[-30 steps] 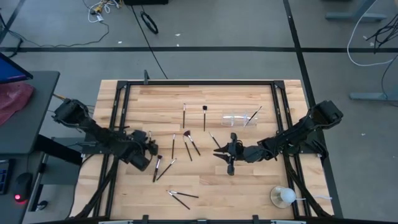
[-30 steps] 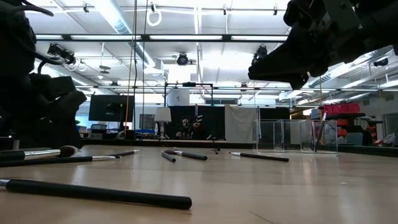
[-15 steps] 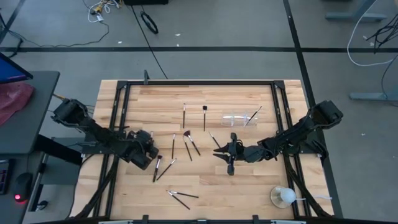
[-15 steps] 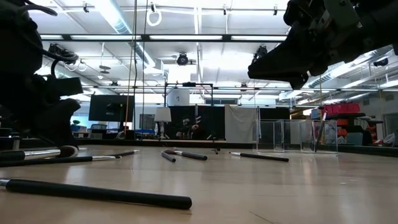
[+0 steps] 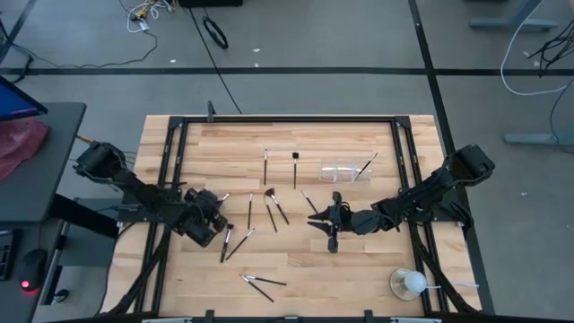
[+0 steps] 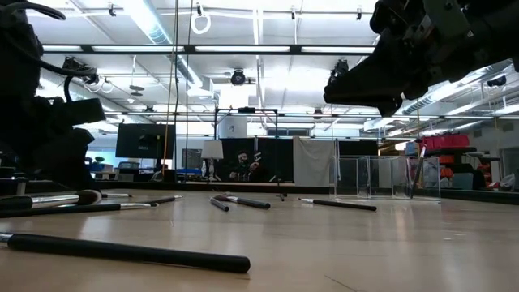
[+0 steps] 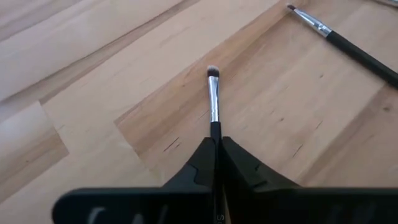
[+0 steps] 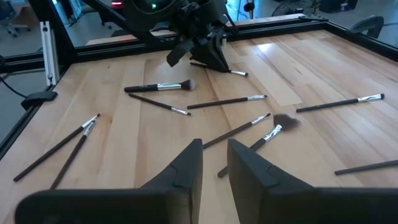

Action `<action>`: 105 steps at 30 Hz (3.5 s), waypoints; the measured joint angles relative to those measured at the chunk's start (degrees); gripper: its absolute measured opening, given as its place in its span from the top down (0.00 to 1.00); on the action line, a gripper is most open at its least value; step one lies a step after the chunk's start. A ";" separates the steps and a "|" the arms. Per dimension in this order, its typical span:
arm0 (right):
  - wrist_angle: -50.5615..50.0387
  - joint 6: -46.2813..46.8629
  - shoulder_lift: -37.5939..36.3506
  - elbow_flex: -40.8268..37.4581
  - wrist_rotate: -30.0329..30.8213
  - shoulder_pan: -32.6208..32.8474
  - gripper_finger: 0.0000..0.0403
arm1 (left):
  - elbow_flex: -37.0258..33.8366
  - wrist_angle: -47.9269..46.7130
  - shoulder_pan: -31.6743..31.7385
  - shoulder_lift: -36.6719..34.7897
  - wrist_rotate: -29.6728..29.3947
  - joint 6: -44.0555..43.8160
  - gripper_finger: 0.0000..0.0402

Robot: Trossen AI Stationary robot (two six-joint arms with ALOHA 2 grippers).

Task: Put items in baskets/containers
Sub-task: Put the black eyeshadow brush into the transparent organizer

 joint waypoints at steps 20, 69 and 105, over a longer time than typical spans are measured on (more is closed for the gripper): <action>0.16 0.50 0.00 -0.02 -0.33 -0.30 0.81 | -0.26 30.93 -1.35 0.28 -12.14 20.52 0.99; 0.14 1.95 0.00 -0.02 -0.37 -0.90 0.81 | 0.03 16.94 -2.81 9.38 -6.10 7.77 0.70; 0.93 2.19 1.74 -0.02 -2.47 -0.88 0.76 | 5.76 37.02 1.20 5.47 -11.57 39.88 0.96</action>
